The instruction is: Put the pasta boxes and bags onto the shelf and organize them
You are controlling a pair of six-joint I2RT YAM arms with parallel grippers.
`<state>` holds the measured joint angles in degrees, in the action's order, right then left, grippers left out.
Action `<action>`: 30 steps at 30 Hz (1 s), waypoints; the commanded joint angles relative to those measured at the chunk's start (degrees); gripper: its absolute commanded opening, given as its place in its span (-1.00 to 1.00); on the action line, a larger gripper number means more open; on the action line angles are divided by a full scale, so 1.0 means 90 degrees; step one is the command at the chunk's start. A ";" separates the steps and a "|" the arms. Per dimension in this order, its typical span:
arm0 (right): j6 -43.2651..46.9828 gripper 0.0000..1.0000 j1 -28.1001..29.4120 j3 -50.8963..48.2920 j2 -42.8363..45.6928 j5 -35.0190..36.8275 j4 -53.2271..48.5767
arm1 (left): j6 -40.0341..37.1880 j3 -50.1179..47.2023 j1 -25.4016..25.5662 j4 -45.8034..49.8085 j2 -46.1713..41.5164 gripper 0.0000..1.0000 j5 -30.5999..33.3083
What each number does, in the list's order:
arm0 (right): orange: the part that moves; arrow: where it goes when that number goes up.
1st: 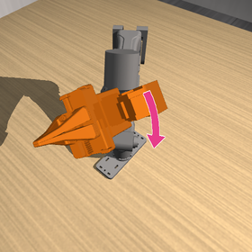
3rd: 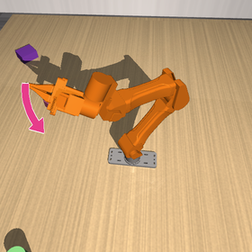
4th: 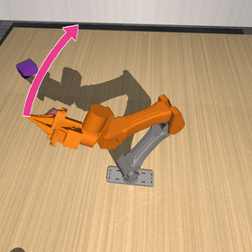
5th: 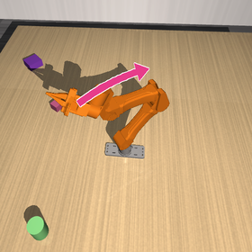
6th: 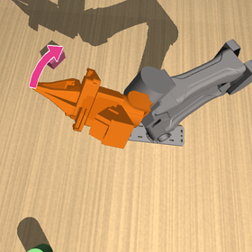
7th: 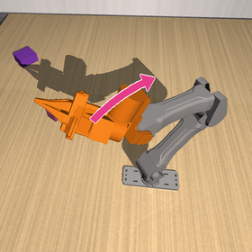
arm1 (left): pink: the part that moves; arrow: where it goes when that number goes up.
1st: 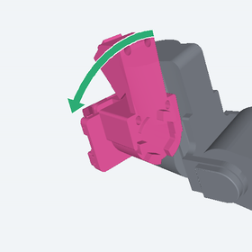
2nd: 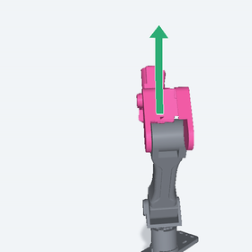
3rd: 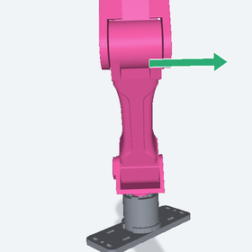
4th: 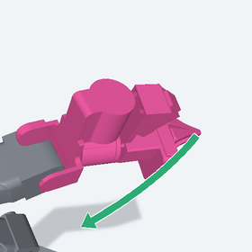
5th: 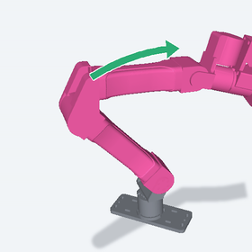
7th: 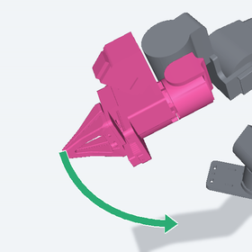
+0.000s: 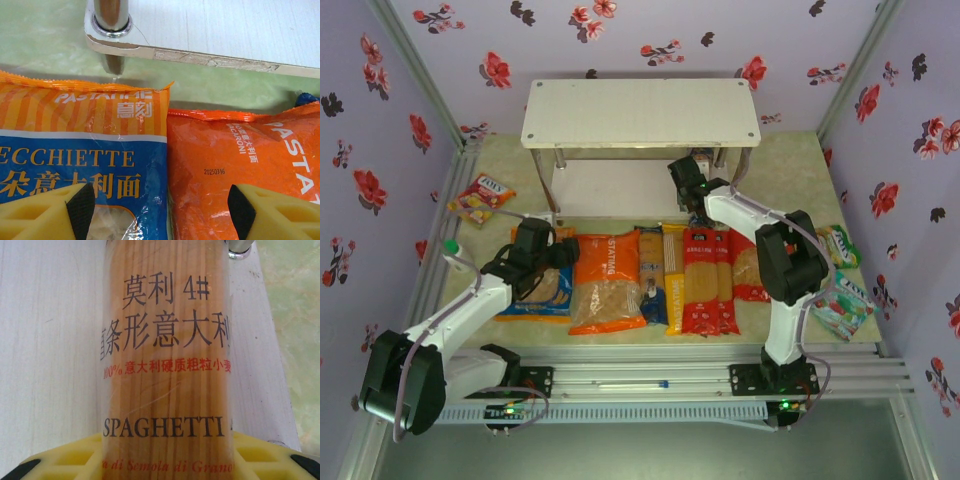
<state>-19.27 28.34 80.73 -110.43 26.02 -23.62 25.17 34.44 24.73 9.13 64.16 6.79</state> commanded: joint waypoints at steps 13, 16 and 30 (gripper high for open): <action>-0.0095 0.50 -0.0180 0.0224 -0.0008 0.0164 0.0248 | -0.0490 0.0247 0.0449 0.0633 -0.0438 0.41 -0.0235; -0.0096 0.57 -0.0169 -0.0047 0.0324 0.0031 0.0481 | -0.0535 0.0340 0.0713 0.0738 -0.0476 0.41 -0.0177; -0.0247 0.66 0.0374 -0.1300 0.2252 0.0199 -0.0060 | -0.0143 0.0738 0.2277 0.0674 -0.0089 0.38 0.0184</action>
<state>-19.31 30.50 70.81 -95.11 25.17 -21.32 22.37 38.59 42.70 15.44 61.60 7.53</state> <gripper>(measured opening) 0.832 0.691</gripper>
